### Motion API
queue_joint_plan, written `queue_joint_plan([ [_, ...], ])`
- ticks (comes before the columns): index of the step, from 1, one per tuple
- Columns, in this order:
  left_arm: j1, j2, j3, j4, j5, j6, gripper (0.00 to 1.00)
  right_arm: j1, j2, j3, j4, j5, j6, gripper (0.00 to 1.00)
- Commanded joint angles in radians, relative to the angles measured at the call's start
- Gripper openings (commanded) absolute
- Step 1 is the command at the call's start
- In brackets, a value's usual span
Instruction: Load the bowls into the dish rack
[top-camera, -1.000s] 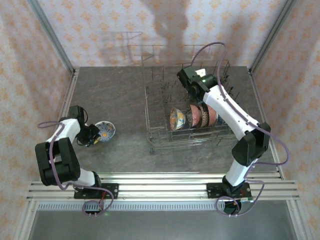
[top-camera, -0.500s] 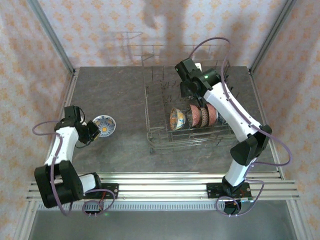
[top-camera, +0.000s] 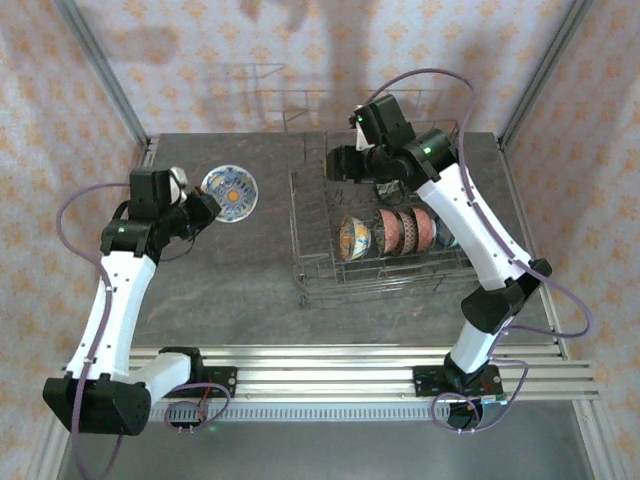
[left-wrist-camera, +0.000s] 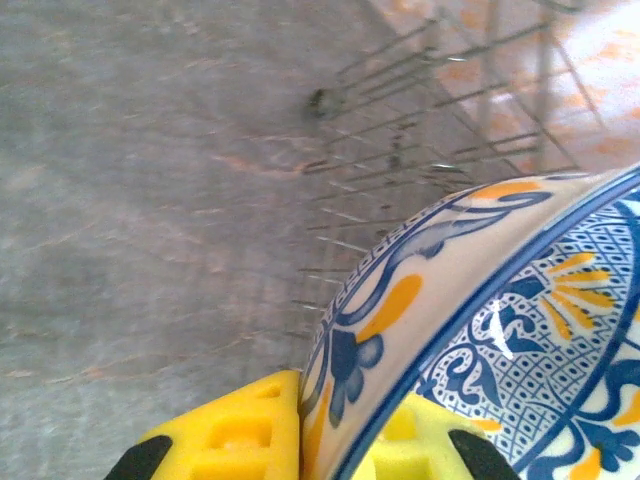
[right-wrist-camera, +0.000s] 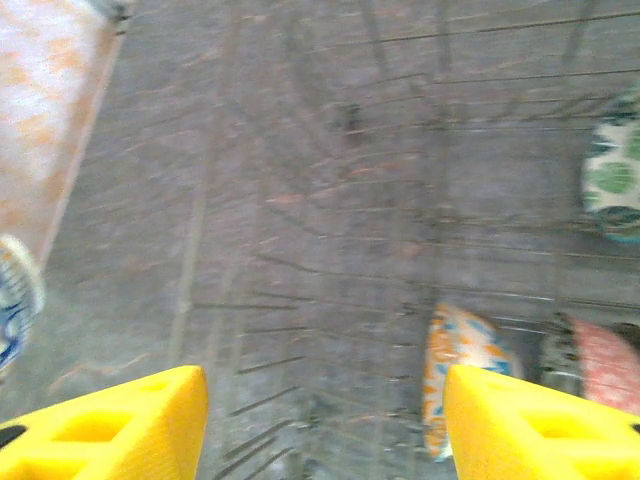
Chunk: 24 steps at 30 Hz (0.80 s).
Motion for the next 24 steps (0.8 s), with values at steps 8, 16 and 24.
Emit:
queue_joint_plan([
  [8, -0.185, 0.117, 0.205, 0.013, 0.022, -0.001, 0.00, 0.088, -0.030, 0.034, 0.147, -0.189, -0.023, 0.52],
  [16, -0.239, 0.168, 0.273, -0.005, 0.017, 0.022, 0.00, 0.088, -0.026, -0.011, 0.185, -0.227, -0.021, 0.44],
  [24, -0.272, 0.193, 0.309, -0.015, -0.001, 0.028, 0.00, 0.088, -0.001, -0.022, 0.176, -0.188, -0.013, 0.37],
])
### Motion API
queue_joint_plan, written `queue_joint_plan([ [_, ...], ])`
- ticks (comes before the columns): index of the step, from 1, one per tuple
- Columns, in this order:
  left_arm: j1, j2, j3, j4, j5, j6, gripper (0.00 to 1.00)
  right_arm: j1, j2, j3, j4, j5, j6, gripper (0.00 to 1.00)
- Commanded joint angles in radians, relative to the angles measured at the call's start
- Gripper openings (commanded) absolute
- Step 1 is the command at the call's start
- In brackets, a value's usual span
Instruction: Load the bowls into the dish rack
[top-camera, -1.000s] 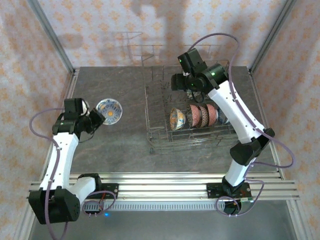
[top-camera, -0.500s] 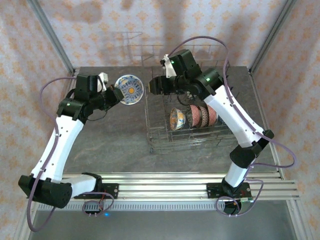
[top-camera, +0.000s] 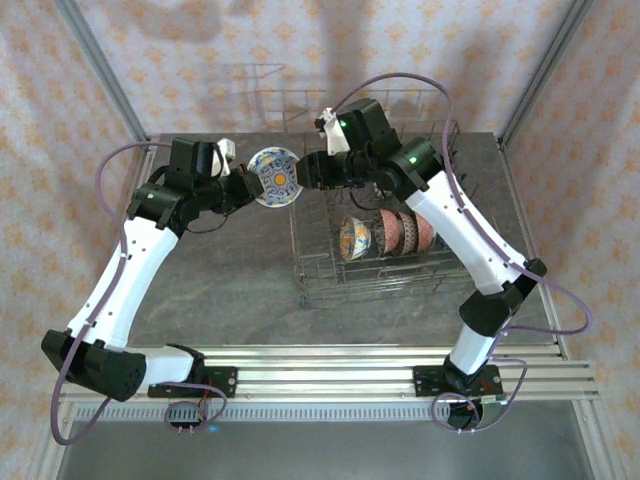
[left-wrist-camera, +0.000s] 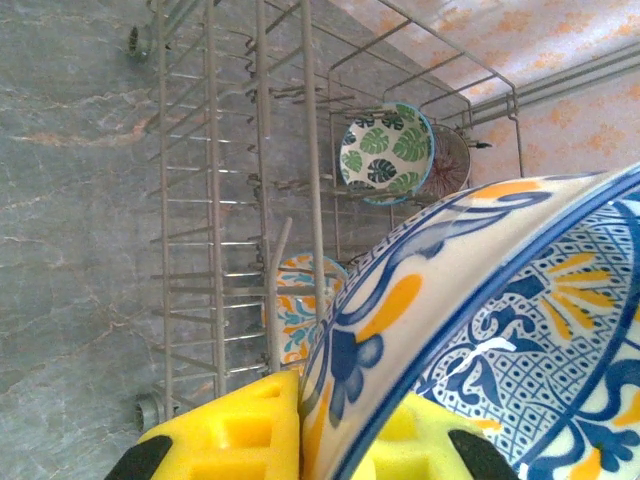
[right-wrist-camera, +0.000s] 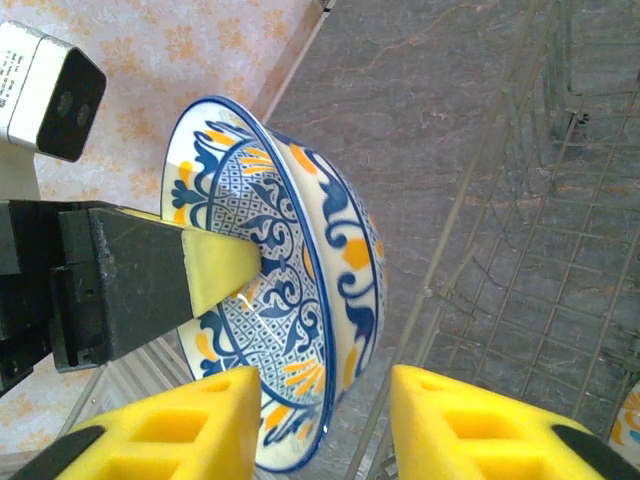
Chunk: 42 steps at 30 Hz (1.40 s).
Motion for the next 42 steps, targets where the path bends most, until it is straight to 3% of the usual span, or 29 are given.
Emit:
queue_joint_plan([
  [1, -0.016, 0.005, 0.055, 0.016, 0.002, 0.025, 0.00, -0.001, 0.000, -0.008, 0.019, 0.020, 0.003, 0.35],
  [10, -0.031, 0.005, 0.045, 0.032, -0.003, 0.004, 0.00, -0.001, 0.013, 0.008, -0.001, 0.057, 0.002, 0.22],
  [22, -0.041, 0.030, 0.042, 0.053, 0.007, -0.006, 0.00, -0.001, 0.056, 0.044, -0.059, 0.124, -0.035, 0.22],
  [29, -0.041, 0.046, 0.038, 0.045, -0.002, 0.001, 0.00, -0.002, 0.058, 0.059, -0.055, 0.152, -0.032, 0.08],
  [32, -0.041, 0.048, 0.028, 0.058, 0.002, -0.001, 0.15, -0.001, 0.064, 0.070, -0.062, 0.187, -0.023, 0.04],
  [39, -0.041, 0.064, 0.026, 0.076, 0.017, -0.002, 0.31, -0.001, 0.093, 0.106, -0.093, 0.267, 0.012, 0.00],
  [42, -0.041, 0.064, 0.020, 0.097, 0.027, 0.002, 0.45, -0.003, 0.110, 0.125, -0.104, 0.298, 0.024, 0.00],
])
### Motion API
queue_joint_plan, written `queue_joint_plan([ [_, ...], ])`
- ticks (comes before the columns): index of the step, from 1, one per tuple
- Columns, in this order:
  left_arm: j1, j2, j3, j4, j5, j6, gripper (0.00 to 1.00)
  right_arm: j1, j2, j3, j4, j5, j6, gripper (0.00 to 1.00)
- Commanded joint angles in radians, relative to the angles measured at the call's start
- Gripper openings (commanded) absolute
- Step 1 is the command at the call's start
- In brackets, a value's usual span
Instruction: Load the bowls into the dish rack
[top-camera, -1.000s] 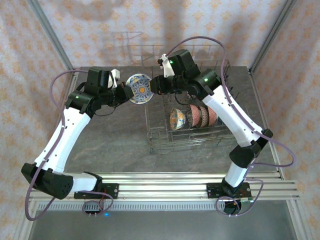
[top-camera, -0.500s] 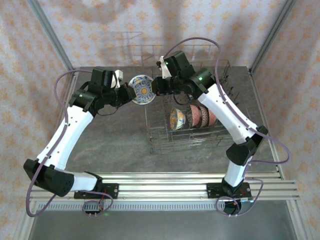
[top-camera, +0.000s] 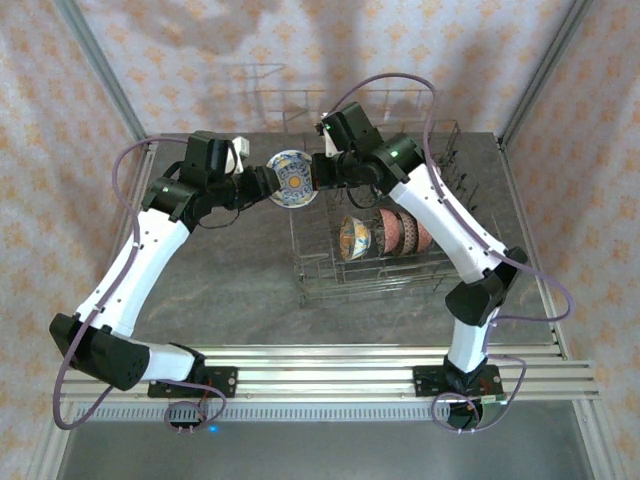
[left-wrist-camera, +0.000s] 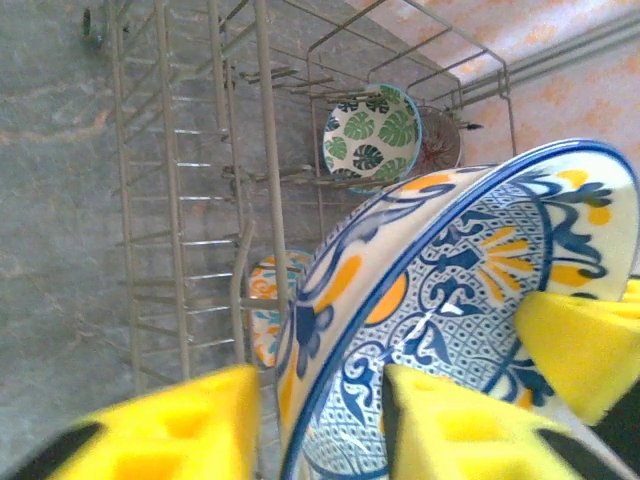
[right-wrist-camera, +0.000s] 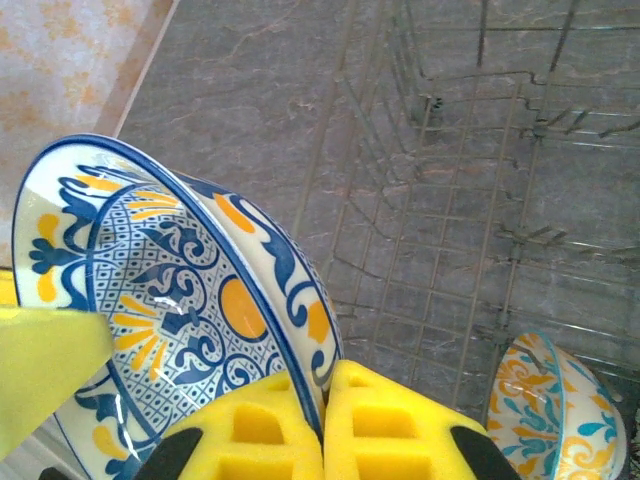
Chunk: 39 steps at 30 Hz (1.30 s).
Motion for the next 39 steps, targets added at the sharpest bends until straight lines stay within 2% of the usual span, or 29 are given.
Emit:
queue_joint_plan([
  [1, 0.002, 0.002, 0.006, 0.057, 0.022, 0.007, 0.49, -0.002, 0.011, 0.066, -0.003, 0.071, 0.031, 0.00],
  [6, 0.001, 0.010, 0.026, 0.058, 0.014, 0.025, 0.68, -0.017, 0.046, 0.111, -0.033, 0.145, 0.063, 0.00],
  [11, 0.014, 0.001, 0.046, 0.020, -0.048, 0.063, 0.89, -0.050, 0.055, 0.112, -0.041, 0.224, 0.104, 0.00],
  [16, 0.074, -0.037, 0.008, 0.013, -0.062, 0.073, 0.91, -0.115, 0.066, 0.118, -0.086, 0.399, 0.103, 0.00],
  [22, 0.143, -0.073, -0.098, 0.021, -0.028, 0.081, 0.91, -0.150, 0.139, 0.172, -0.161, 0.750, 0.032, 0.00],
  [26, 0.160, -0.073, -0.147, 0.019, -0.020, 0.095, 0.91, -0.162, 0.223, 0.239, -0.223, 0.906, 0.000, 0.00],
  [32, 0.176, -0.070, -0.191, 0.018, -0.007, 0.112, 0.91, -0.163, 0.341, 0.309, -0.268, 1.019, -0.041, 0.00],
  [39, 0.199, -0.086, -0.236, 0.016, -0.006, 0.122, 0.91, -0.162, 0.423, 0.327, -0.274, 1.024, -0.046, 0.00],
])
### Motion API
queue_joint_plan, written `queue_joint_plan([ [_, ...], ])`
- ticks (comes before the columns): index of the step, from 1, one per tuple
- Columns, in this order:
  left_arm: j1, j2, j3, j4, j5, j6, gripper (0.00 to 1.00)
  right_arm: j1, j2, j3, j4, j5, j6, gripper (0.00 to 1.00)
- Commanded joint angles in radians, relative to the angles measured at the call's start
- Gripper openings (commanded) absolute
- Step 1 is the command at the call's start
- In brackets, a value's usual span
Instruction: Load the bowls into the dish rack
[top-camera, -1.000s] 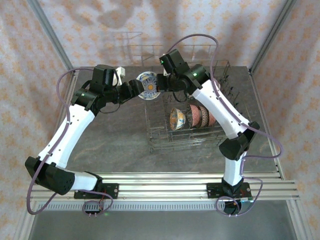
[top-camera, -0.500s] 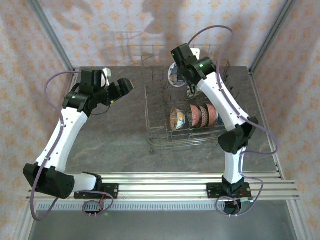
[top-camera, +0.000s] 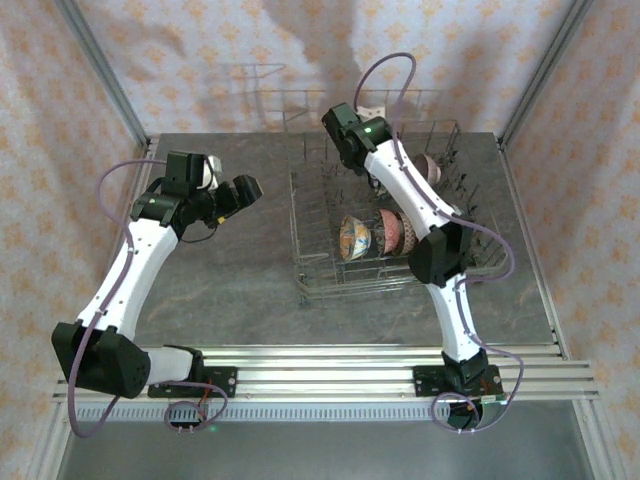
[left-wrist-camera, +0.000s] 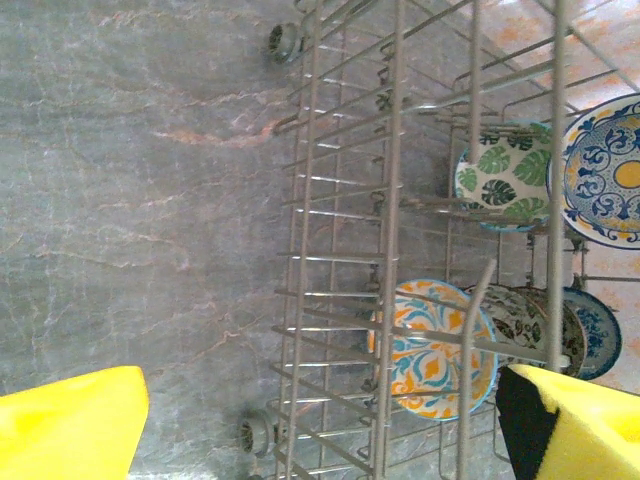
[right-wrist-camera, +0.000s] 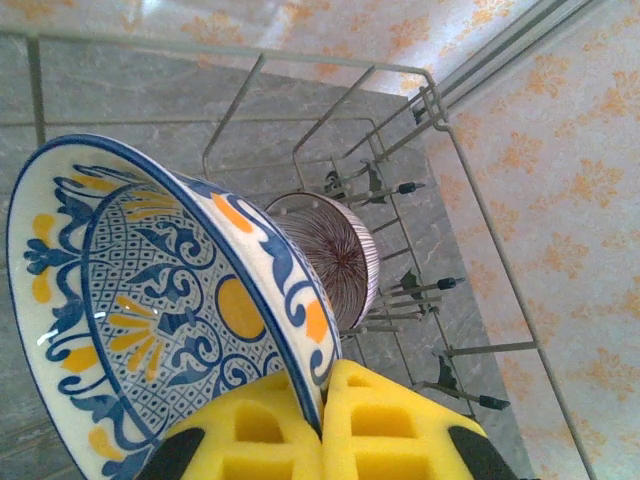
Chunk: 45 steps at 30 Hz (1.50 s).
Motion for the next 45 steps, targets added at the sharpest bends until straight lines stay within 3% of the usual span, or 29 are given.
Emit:
queue_joint_plan([
  [1, 0.014, -0.026, -0.023, -0.004, 0.009, 0.031, 0.91, 0.000, 0.015, 0.051, -0.020, 0.085, -0.002, 0.00],
  [26, 0.038, -0.020, -0.073, 0.008, 0.035, 0.032, 0.91, 0.037, 0.188, 0.176, -0.080, 0.072, 0.005, 0.00],
  [40, 0.039, -0.025, -0.060, -0.009, 0.053, 0.025, 0.91, 0.046, 0.221, 0.194, -0.096, 0.029, -0.003, 0.19],
  [45, 0.039, -0.032, -0.061, -0.018, 0.052, 0.025, 0.91, 0.046, 0.224, 0.196, -0.096, 0.028, 0.004, 0.19],
])
